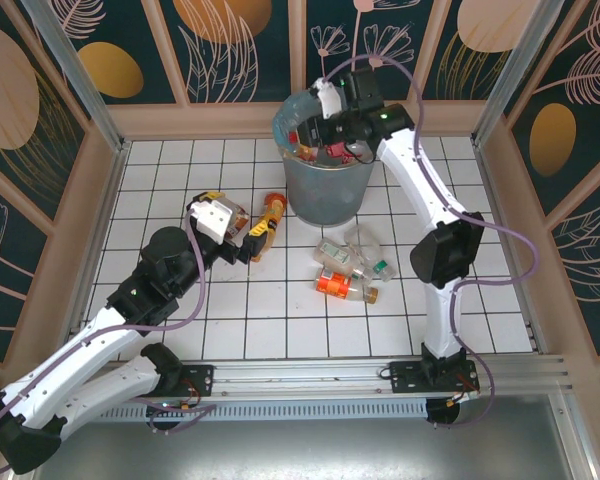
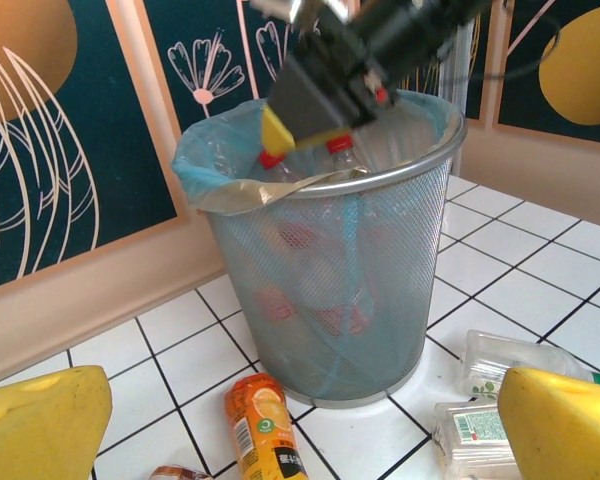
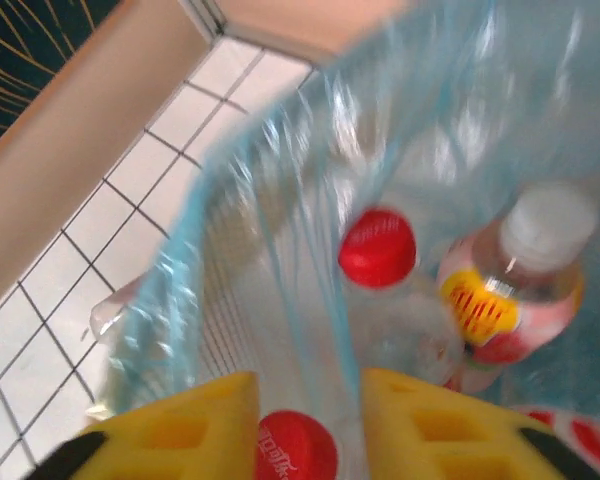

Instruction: Put the plastic bottles in the bin

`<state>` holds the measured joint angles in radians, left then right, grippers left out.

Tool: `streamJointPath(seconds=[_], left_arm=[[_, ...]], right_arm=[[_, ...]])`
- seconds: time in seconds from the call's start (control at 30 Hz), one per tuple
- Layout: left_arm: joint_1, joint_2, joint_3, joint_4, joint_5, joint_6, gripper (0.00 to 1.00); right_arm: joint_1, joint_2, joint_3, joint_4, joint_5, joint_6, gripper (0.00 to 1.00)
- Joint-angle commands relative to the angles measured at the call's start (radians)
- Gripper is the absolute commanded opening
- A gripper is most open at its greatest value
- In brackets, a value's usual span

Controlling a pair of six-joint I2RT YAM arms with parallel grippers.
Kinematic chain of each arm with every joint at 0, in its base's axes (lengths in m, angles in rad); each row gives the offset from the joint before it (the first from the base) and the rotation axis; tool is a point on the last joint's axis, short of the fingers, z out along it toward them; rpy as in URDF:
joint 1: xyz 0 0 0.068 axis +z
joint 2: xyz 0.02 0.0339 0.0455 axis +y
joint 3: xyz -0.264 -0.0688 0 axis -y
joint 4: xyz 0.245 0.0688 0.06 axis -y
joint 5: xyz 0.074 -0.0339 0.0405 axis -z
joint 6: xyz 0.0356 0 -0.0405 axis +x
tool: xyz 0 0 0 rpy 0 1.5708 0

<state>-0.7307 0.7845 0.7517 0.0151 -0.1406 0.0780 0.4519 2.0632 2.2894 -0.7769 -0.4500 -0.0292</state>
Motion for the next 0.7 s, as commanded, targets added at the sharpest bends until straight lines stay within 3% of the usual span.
streamJointPath(seconds=[0.0,0.1,0.3,0.5,0.57,0.67], left_arm=[[0.000,-0.005,0.030,0.006,-0.019,0.008,0.98],[0.000,-0.008,0.042,-0.011,-0.019,0.016,0.98],[-0.001,0.029,0.083,-0.066,-0.042,0.014,0.99],[0.003,0.201,0.190,-0.177,-0.318,-0.079,0.98],[0.008,0.274,0.215,-0.225,-0.316,-0.106,0.99],[0.009,0.361,0.277,-0.258,-0.225,-0.117,0.96]], right_arm=[[0.003,-0.053,0.080,0.029,0.030,0.031,0.43],[0.018,-0.133,0.000,0.091,0.055,0.049,0.45],[0.039,-0.417,-0.425,0.368,0.079,0.103,0.47],[0.042,-0.725,-0.884,0.721,0.132,0.172,0.54],[0.042,-0.784,-0.952,0.757,0.149,0.170,0.54],[0.041,-0.834,-0.975,0.707,0.169,0.135,0.54]])
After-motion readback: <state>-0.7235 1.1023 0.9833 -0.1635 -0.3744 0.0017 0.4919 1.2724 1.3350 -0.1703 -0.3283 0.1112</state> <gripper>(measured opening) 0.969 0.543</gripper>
